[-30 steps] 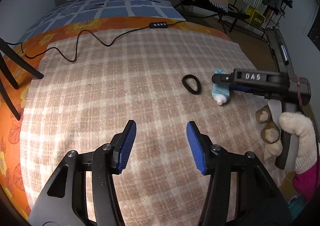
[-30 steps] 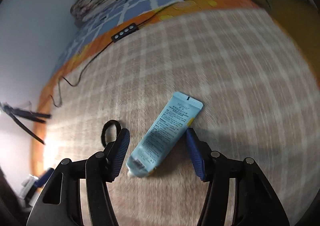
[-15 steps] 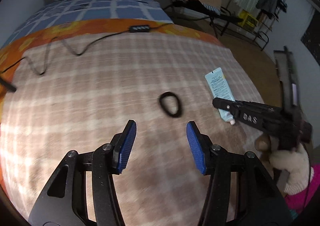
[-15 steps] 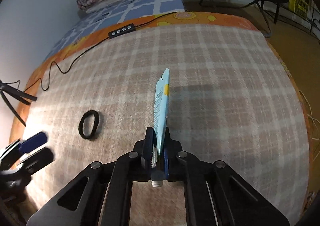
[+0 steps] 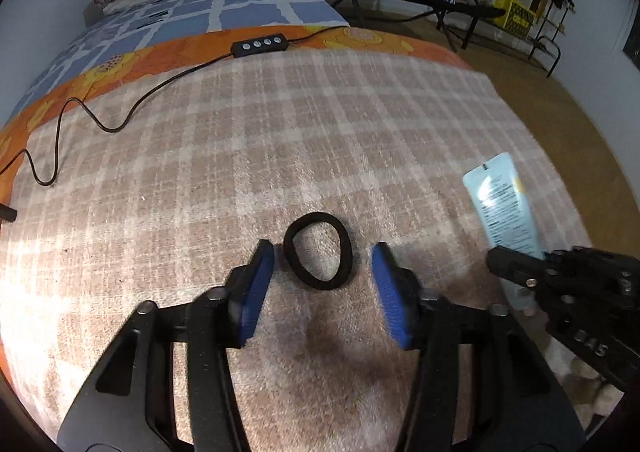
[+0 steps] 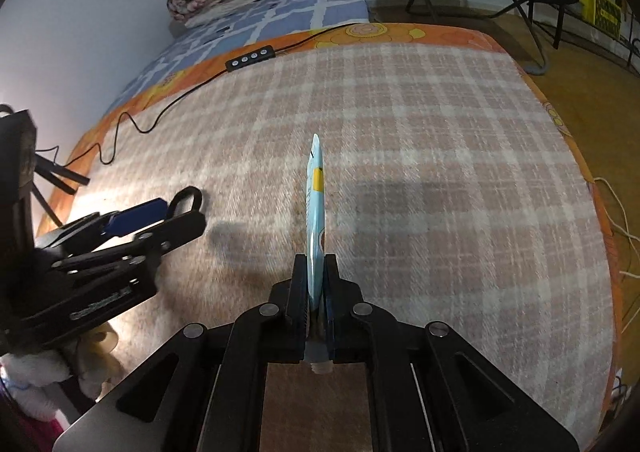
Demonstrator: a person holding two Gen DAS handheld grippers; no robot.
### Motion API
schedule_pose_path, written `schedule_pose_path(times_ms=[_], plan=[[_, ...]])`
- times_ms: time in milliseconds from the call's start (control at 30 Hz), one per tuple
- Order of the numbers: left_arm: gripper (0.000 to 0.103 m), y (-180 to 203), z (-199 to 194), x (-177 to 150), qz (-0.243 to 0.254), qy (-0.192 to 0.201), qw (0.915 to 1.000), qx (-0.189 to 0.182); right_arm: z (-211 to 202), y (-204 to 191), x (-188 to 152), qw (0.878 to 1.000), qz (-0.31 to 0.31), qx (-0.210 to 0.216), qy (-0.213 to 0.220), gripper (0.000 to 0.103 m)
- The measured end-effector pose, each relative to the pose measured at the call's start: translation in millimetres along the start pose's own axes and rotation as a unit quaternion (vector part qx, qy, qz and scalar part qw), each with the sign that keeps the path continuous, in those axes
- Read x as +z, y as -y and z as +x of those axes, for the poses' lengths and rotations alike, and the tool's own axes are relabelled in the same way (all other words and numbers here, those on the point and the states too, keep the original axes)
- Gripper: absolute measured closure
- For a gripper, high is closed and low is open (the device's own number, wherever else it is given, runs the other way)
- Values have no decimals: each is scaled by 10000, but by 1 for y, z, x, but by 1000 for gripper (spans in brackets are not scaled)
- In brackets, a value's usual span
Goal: Collect trash
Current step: 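Grasp the black hair tie with the left tool, then carry the hair tie and toothpaste tube over the blue basket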
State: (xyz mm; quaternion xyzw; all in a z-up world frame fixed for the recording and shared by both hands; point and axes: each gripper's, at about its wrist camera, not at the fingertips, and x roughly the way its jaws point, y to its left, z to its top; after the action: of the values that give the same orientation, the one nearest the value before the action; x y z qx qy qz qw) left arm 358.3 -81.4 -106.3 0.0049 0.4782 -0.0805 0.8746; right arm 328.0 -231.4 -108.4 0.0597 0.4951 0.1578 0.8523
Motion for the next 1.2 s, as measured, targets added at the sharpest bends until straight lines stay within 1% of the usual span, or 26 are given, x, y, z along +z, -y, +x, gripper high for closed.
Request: schedule_pose_path(times_ms=[33,67,100,133,267,333,633,967,1067,1200], plan=[[68,4,0,-1,136,56,9998,121,-1,0,-1,10000,-23,-15,8,98],[73,7,1,-3,254,78,9995,190,-2,0,-2,10000,-36,-24,13,98],[86,10,0,-3,363,116,9991,207,-3,0,-3,10000,-59,-37,22,98],[97,11,0,-4,379,120,9991,137,-4,-1,-4,10000,-80,-50,24,98],[98,5,-8,-4,162,178,9997,38,-11,-3,-8,9999,-114,-40,53,98],[98,2,-17,-6,75,251,9997,-2,-17,-4,-11,9999,-128,-27,78,98],[98,-1,-78,-29,126,434,9989,-149,-53,-27,-26,9993,-331,133,145,98],[98,-10,-159,-83,8,554,9983,-193,-102,-68,-68,9959,-829,321,154,98],[98,-11,-181,-99,22,609,9980,-134,-118,-80,-83,9945,-953,410,160,98],[98,-14,-211,-126,-65,650,9977,-157,-141,-94,-108,9920,-1127,546,164,98]])
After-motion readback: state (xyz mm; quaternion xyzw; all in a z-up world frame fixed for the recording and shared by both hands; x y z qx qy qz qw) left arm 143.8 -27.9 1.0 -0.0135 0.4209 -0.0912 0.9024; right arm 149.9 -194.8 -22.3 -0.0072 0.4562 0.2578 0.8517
